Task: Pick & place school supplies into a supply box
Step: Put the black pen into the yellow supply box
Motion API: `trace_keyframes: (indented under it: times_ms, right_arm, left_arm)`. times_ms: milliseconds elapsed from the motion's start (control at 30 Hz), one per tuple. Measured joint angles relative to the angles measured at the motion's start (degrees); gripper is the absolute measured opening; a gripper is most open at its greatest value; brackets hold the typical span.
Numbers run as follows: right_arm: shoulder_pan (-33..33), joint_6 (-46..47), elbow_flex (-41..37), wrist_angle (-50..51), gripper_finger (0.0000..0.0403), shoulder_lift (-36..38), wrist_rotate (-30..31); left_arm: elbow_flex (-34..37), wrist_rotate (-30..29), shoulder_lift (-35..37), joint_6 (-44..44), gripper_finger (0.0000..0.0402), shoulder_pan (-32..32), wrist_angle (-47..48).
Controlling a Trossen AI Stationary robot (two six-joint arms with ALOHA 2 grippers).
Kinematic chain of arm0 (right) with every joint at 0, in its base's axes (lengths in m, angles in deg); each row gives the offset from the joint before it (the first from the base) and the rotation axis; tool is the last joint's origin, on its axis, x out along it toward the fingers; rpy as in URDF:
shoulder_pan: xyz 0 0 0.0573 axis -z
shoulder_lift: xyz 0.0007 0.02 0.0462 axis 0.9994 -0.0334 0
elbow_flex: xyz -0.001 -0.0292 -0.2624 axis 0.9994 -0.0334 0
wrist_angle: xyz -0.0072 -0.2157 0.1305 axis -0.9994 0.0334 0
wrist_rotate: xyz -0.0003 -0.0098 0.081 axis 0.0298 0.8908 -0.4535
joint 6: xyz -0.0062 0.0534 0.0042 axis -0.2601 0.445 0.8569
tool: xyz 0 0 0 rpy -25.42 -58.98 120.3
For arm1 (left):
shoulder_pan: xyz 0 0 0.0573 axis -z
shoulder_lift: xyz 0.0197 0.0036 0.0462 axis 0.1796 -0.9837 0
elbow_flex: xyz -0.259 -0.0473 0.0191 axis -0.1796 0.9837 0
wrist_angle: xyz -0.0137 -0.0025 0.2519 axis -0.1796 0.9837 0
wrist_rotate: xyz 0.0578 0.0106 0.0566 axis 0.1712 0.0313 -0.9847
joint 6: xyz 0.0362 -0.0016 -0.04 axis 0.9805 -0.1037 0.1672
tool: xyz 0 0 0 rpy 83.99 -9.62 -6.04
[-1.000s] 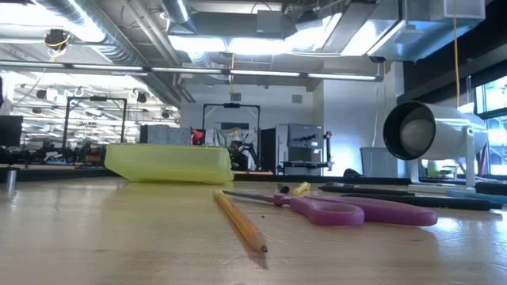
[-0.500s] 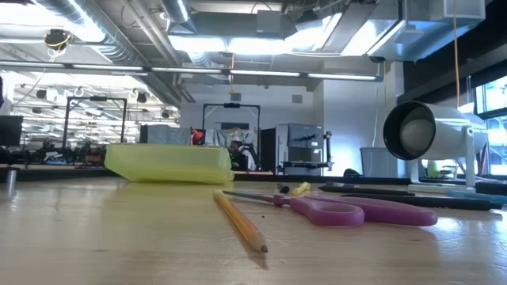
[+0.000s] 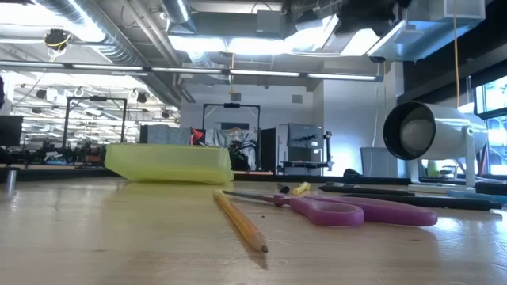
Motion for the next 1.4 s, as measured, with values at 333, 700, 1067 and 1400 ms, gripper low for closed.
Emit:
trace_keyframes:
  times_ms: [333, 700, 1067, 1400]
  right_arm:
    - [0.78, 16.07, -0.02, 16.22, 0.0222, -0.07, -3.49]
    - [0.78, 20.57, -0.02, 16.46, 0.0222, -0.09, -5.68]
    - [0.56, 26.64, -0.02, 19.71, 0.0222, -0.09, -5.94]
    - [0.56, 39.70, -0.02, 29.15, 0.0222, -0.11, -7.93]
  left_arm:
    - [-0.04, 4.43, 4.29, -9.39, 0.0020, -13.51, 38.25]
    - [0.00, 13.81, -4.84, -5.53, 0.0020, -27.99, 53.74]
    - [-0.02, 17.84, -16.18, 1.14, 0.0021, -32.07, 55.69]
    - [-0.02, 17.04, -22.36, 3.00, 0.0037, -32.04, 56.84]
